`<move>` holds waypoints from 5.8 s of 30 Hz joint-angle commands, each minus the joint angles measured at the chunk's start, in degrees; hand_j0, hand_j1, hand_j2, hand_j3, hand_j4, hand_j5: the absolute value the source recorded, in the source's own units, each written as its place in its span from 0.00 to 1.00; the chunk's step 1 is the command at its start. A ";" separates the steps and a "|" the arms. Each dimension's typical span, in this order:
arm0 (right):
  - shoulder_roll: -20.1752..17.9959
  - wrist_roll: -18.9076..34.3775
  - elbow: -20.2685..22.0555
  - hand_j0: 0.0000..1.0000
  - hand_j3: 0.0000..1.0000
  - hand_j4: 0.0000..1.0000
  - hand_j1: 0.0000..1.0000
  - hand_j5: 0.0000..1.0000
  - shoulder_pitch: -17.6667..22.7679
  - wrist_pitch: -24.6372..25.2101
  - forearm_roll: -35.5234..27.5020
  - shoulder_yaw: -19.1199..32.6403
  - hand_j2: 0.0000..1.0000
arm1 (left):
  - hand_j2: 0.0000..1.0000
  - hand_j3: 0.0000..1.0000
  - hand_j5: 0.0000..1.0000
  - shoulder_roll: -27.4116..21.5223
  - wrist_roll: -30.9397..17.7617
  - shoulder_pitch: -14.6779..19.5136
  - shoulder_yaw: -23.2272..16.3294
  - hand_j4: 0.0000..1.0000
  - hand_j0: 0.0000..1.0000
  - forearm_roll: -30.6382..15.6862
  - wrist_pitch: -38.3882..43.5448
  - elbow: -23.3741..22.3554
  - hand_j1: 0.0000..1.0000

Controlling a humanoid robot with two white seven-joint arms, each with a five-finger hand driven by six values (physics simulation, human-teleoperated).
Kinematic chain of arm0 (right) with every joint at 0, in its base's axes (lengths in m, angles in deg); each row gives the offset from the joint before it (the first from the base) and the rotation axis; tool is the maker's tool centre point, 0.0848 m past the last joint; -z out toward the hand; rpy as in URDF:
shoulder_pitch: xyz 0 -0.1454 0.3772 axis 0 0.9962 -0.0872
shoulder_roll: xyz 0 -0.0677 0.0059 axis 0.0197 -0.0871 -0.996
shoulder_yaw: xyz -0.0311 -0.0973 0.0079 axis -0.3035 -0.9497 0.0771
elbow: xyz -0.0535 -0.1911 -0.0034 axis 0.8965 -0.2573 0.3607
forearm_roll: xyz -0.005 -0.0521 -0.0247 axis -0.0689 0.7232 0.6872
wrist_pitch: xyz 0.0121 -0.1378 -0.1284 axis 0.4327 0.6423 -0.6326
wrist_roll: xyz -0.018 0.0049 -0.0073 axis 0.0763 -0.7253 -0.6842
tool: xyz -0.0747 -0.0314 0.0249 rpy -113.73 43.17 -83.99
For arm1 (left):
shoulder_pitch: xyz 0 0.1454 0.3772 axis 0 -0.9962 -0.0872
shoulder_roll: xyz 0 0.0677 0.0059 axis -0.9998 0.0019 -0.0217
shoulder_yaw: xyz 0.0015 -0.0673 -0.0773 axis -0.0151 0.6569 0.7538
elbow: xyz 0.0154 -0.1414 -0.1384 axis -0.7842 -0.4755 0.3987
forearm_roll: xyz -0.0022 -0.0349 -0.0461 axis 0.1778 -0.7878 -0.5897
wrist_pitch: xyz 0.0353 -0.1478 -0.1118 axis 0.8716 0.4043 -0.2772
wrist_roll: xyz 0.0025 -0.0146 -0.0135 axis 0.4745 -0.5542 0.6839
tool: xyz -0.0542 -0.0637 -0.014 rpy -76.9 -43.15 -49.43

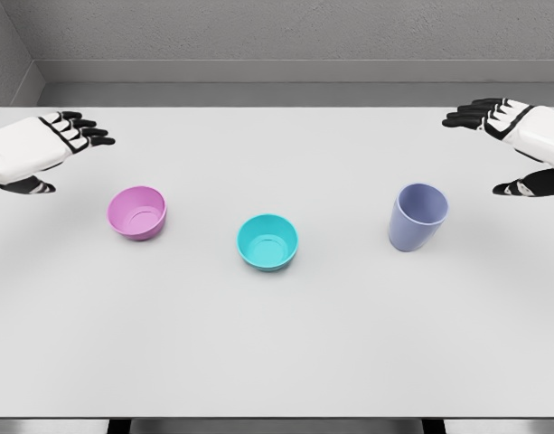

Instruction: Stacking bowl and cup with both arms

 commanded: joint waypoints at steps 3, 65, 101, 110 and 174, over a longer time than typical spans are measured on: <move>-0.17 -0.08 -0.01 1.00 1.00 1.00 1.00 1.00 0.00 0.08 -0.40 0.19 1.00 | 1.00 1.00 1.00 0.10 -0.17 0.09 0.07 1.00 1.00 0.09 0.04 -0.13 1.00; 2.20 0.01 -4.15 1.00 1.00 1.00 1.00 1.00 0.35 0.08 -0.49 0.19 1.00 | 1.00 1.00 1.00 8.80 -15.55 6.24 -11.44 1.00 1.00 1.93 0.04 0.66 1.00; 2.99 0.01 -4.23 1.00 1.00 1.00 1.00 1.00 0.26 0.08 -0.49 0.28 1.00 | 0.61 0.61 0.61 14.43 -16.17 9.84 -11.53 0.61 0.61 1.85 0.04 7.16 0.61; 2.99 -0.08 -4.23 1.00 1.00 1.00 1.00 1.00 0.26 0.08 -0.49 0.28 1.00 | 0.61 0.61 0.61 19.00 -16.17 11.60 -12.32 0.61 0.61 1.85 0.04 11.82 0.61; 12.57 20.77 -10.47 1.00 1.00 1.00 1.00 1.00 -16.61 3.09 0.12 -6.93 1.00 | 1.00 1.00 1.00 6.61 -9.66 12.57 -10.74 1.00 1.00 -8.17 0.04 -8.57 1.00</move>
